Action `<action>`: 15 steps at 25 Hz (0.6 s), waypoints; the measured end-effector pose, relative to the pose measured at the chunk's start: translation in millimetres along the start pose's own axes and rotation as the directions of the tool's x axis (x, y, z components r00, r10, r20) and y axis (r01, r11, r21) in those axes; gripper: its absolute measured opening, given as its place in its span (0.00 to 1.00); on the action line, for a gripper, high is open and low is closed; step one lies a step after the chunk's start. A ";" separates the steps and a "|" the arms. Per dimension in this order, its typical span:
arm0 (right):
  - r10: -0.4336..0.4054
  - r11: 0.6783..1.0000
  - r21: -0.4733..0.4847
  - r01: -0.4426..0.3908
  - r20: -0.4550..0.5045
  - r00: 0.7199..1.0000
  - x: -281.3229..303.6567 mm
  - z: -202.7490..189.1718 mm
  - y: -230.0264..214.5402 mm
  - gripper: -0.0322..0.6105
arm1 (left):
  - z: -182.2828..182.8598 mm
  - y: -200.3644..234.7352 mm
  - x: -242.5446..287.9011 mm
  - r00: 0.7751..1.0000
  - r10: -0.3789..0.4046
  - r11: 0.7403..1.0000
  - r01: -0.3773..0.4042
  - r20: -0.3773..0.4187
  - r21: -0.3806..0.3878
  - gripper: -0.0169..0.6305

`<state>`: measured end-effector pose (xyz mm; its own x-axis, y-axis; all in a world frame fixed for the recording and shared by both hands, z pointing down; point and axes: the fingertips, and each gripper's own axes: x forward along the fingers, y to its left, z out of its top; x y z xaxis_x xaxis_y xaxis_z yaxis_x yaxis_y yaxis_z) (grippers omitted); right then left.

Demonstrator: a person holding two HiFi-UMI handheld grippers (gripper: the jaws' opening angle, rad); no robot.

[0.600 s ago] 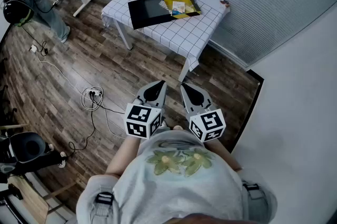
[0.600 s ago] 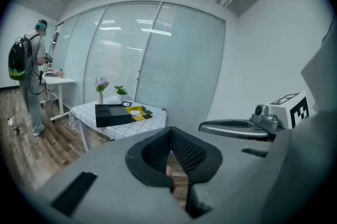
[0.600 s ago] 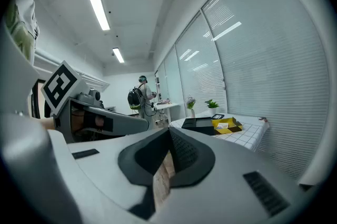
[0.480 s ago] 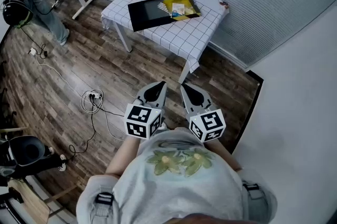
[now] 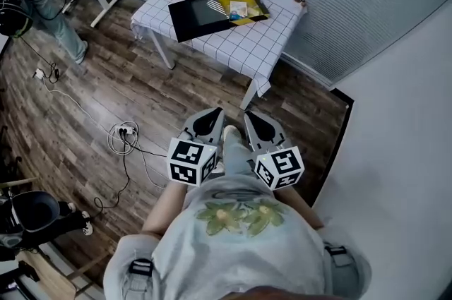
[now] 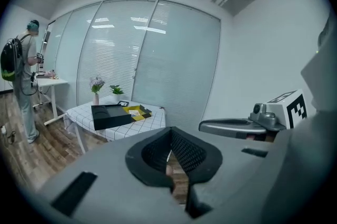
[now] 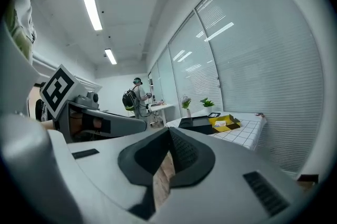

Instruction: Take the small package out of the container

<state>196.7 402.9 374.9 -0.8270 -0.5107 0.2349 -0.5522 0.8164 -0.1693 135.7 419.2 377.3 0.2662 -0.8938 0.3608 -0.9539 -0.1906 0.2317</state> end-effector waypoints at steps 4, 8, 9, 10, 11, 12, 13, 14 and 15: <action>0.006 1.000 0.028 -0.005 -0.012 1.000 24.5 -3.2 -9.0 0.06 | 1.8 20.4 19.1 1.000 0.003 1.000 -0.003 -0.025 0.001 0.04; 0.029 0.999 0.046 -0.027 -0.047 0.998 56.3 -9.2 -24.4 0.06 | 7.4 43.0 41.4 0.999 0.014 1.000 -0.014 -0.046 0.004 0.04; 0.035 0.998 0.048 -0.032 -0.051 0.998 65.6 -8.8 -29.3 0.06 | 11.7 49.5 47.3 0.999 0.018 1.000 -0.017 -0.044 0.007 0.04; 0.042 0.998 0.050 -0.039 -0.053 0.998 75.7 -7.8 -34.1 0.06 | 16.2 56.9 53.3 0.999 0.023 1.000 -0.023 -0.042 0.009 0.04; 0.049 0.998 0.052 -0.046 -0.053 0.997 86.7 -6.4 -38.9 0.06 | 20.3 65.6 59.7 0.999 0.031 0.999 -0.030 -0.043 0.009 0.04; 0.056 0.997 0.054 -0.053 -0.054 0.997 98.4 -4.5 -43.7 0.06 | 24.0 75.1 66.6 0.998 0.040 0.999 -0.040 -0.045 0.009 0.04; 0.063 0.997 0.055 -0.060 -0.054 0.997 109.9 -2.2 -48.7 0.06 | 27.6 84.2 73.7 0.998 0.048 0.999 -0.047 -0.050 0.008 0.04; 0.067 0.996 0.057 -0.064 -0.053 0.996 120.5 0.4 -53.8 0.06 | 31.2 91.9 80.4 0.997 0.051 0.999 -0.050 -0.055 0.007 0.04; 0.069 0.996 0.060 -0.066 -0.050 0.996 130.1 3.5 -59.3 0.06 | 35.0 98.5 86.7 0.997 0.050 0.999 -0.050 -0.061 0.008 0.04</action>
<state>121.4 287.2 412.2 -0.8568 -0.4390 0.2705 -0.5018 0.8307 -0.2413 60.0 308.7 399.8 0.2262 -0.8756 0.4267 -0.9670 -0.1491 0.2066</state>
